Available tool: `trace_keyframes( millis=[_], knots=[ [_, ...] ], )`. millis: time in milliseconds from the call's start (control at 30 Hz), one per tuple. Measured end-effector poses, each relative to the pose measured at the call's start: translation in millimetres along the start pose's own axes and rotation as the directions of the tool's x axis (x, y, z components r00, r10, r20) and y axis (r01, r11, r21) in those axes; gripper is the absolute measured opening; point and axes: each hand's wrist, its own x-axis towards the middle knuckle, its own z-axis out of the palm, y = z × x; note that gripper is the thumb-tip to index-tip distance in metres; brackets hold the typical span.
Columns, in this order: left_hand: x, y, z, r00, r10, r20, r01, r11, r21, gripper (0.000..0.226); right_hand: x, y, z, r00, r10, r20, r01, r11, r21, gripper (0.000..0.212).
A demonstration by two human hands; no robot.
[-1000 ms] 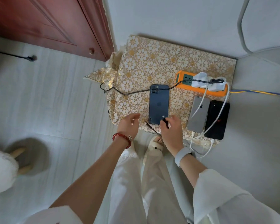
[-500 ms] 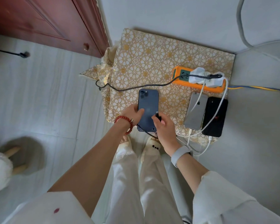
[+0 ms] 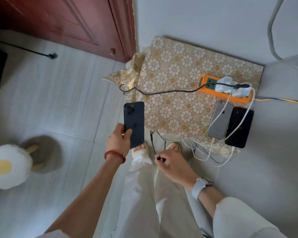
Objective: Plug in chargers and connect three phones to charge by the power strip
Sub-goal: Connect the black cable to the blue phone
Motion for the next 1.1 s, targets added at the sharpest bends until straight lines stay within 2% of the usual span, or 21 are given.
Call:
trace_keyframes(
  millis=[33,100,167,200,267,333,367,467,533,667,967,1100],
  knots=[
    [0,0,-5,0.997,-0.006,-0.072,0.004,0.999,-0.039,0.013,1,-2,0,0.993,-0.051,-0.106,0.046,0.998,-0.05,0.014],
    [0,2,-17,0.981,-0.03,-0.189,0.008,0.993,-0.119,0.017,5,-9,-2,0.943,-0.155,-0.296,0.072,0.959,-0.273,0.011],
    [1,6,-26,0.975,-0.063,-0.211,0.01,0.971,-0.241,0.026,12,-17,-8,0.931,-0.183,-0.315,0.094,0.956,-0.278,0.016],
    [2,9,-30,0.979,-0.089,-0.181,0.022,0.939,-0.342,0.029,14,-21,-9,0.946,-0.171,-0.276,0.118,0.973,-0.198,0.017],
    [1,13,-35,0.982,-0.173,-0.078,0.095,0.802,-0.589,0.025,17,-32,-11,0.983,-0.089,-0.163,0.11,0.986,0.126,0.017],
    [-2,17,-37,0.97,-0.237,0.046,0.188,0.619,-0.763,0.022,18,-45,-13,0.986,0.025,-0.163,0.052,0.891,0.45,0.014],
    [-3,18,-37,0.962,-0.253,0.107,0.23,0.532,-0.815,0.021,19,-50,-12,0.982,0.084,-0.171,0.023,0.838,0.545,0.014],
    [-7,23,-38,0.924,-0.283,0.256,0.331,0.26,-0.907,0.014,22,-61,-10,0.967,0.191,-0.17,-0.045,0.783,0.621,0.02],
    [-7,26,-37,0.898,-0.317,0.305,0.369,0.163,-0.915,0.017,24,-65,-10,0.95,0.252,-0.183,-0.068,0.742,0.667,0.022],
    [-8,27,-34,0.875,-0.343,0.341,0.408,0.145,-0.901,0.018,27,-72,-12,0.932,0.304,-0.197,-0.063,0.672,0.738,0.019],
    [-9,26,-35,0.849,-0.322,0.42,0.462,0.063,-0.885,0.01,30,-78,-16,0.926,0.312,-0.214,-0.058,0.676,0.735,0.008],
    [-7,27,-36,0.859,-0.332,0.39,0.449,0.123,-0.885,0.012,31,-79,-18,0.931,0.297,-0.214,-0.071,0.721,0.689,0.024]
  ],
)
